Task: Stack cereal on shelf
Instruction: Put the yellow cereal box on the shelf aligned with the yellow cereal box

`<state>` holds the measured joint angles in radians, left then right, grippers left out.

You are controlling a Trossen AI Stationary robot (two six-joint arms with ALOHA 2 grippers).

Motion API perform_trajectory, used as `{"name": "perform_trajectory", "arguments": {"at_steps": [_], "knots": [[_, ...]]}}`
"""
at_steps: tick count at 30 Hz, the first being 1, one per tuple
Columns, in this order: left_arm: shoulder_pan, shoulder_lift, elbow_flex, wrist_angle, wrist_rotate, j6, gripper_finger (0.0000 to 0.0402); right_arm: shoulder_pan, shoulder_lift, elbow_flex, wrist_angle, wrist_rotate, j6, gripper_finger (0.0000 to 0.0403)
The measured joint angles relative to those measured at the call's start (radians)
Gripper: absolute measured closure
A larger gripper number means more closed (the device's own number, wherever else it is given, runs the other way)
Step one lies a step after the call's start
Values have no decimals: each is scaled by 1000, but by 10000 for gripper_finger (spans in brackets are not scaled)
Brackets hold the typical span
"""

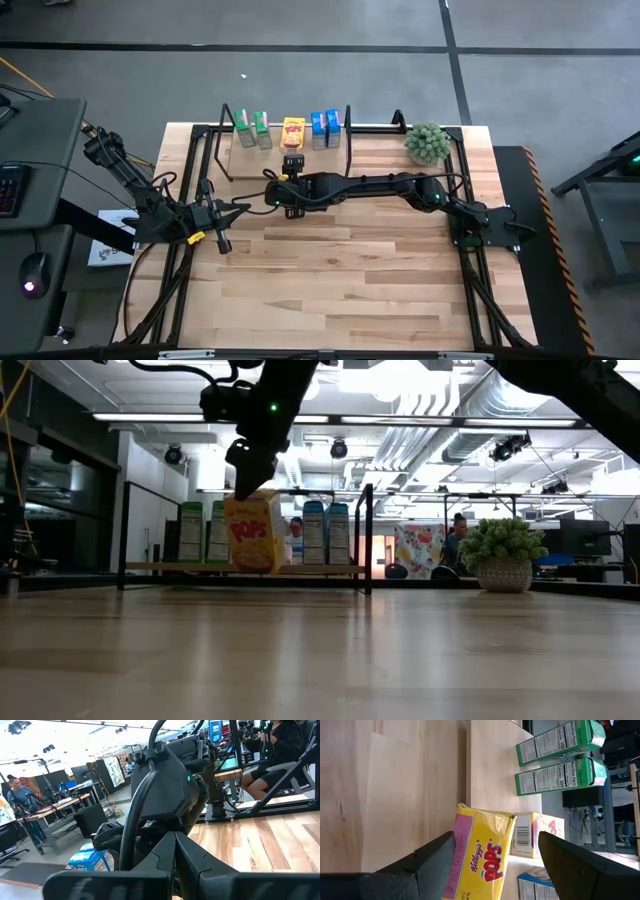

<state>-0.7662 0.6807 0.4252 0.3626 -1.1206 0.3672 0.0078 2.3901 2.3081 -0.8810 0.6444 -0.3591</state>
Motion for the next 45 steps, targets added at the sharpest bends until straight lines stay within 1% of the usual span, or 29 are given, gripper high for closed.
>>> {"name": "perform_trajectory", "arguments": {"at_steps": [10, 19, 27, 35, 45], "knots": [[0, 0, 0, 0, 0, 0, 399, -4, 0, 0, 1, -9, -16, 121], [0, 0, 0, 0, 0, 0, 399, -37, -6, 3, 20, -9, -5, 121], [0, 0, 0, 0, 0, 0, 399, -82, -11, 3, 95, 27, -24, 121], [0, 0, 0, 0, -1, 0, 399, -135, -13, 1, 94, 73, -33, 121], [0, 0, 0, 0, -1, 0, 399, -159, -13, 1, 102, 44, -24, 121]]}}
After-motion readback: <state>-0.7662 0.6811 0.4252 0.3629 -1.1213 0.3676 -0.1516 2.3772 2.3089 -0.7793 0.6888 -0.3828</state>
